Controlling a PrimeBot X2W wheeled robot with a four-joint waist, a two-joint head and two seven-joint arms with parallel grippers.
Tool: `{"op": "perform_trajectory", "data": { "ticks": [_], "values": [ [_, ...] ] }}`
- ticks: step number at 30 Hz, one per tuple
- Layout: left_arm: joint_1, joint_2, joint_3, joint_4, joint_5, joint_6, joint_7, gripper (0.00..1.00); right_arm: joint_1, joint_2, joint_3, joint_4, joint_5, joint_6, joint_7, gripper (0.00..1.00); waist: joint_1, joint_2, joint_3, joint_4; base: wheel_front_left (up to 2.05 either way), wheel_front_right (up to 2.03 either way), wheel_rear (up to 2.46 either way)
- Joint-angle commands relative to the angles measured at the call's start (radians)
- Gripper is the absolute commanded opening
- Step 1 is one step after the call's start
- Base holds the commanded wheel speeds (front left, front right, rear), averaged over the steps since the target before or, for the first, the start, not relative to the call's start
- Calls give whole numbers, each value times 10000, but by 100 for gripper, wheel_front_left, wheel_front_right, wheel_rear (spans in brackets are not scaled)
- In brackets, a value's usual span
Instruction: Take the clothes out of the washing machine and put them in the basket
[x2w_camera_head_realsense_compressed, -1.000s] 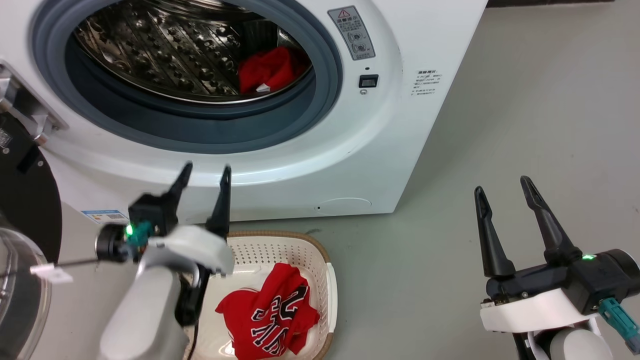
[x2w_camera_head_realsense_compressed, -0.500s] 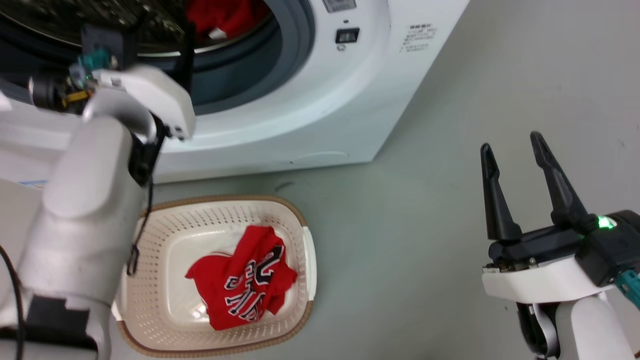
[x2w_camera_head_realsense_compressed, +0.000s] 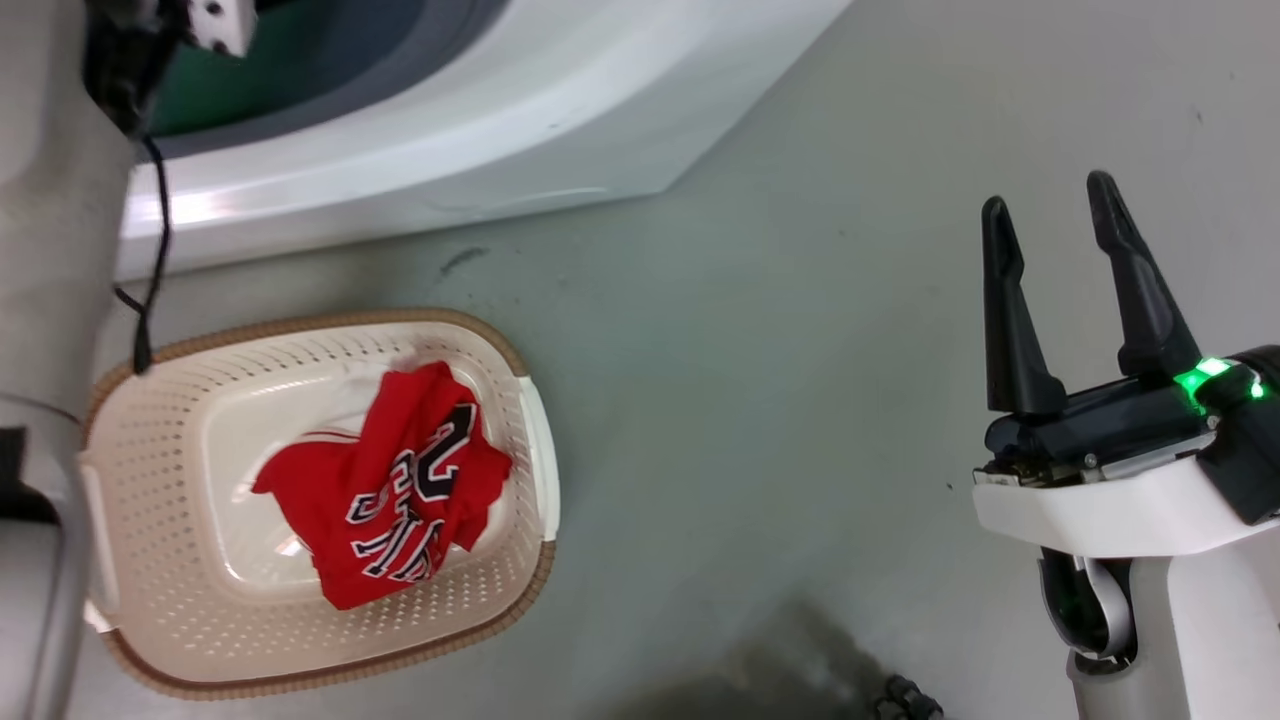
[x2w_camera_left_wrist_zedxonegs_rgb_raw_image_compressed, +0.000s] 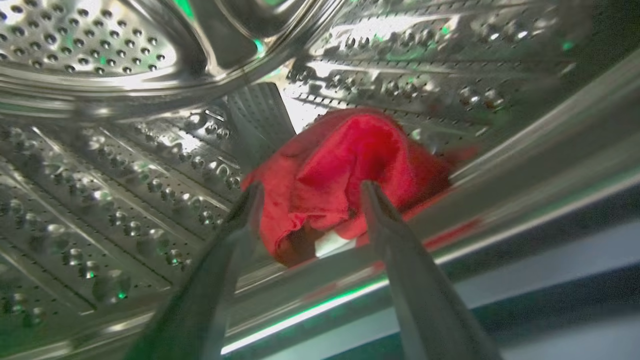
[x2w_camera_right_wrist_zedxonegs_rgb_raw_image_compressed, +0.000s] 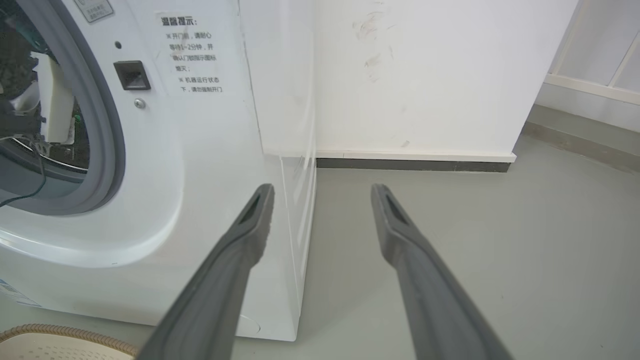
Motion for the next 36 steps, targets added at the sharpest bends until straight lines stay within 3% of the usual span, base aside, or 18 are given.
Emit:
{"op": "perform_trajectory", "data": {
  "ticks": [1, 10, 23, 25, 26, 36],
  "values": [
    [-303, 190, -38, 99, -95, 5, 184, 100, -195, 24, 24, -56, 64, -7, -20, 100, -2, 0, 453, -321, 0, 0, 0],
    [-1932, 952, -1102, 453, -932, -1, 2208, 100, -450, 24, 22, -214, 427, -7, -20, 100, -2, 0, 1318, -791, 0, 0, 0],
    [-2533, 1067, -1845, 1173, -1036, -3, 2195, 100, -611, 24, 46, -284, 651, -7, -20, 100, -2, 0, 1845, -971, 0, 0, 0],
    [-2618, 1089, -1865, 1244, -1031, -3, 1984, 9, -615, 24, 29, -267, 683, -7, -20, 100, -2, 0, 1860, -979, 0, 0, 0],
    [-2672, 1099, -1876, 1291, -1025, -3, 1883, 0, -616, 24, 18, -261, 691, -7, -20, 100, -2, 0, 1862, -981, 0, 0, 0],
    [-2775, 852, -1948, 1550, -1368, -3, 975, 0, -537, 22, -50, -158, 546, -7, -20, 100, -2, 0, 1589, -824, 0, 0, 0]
  ]
}}
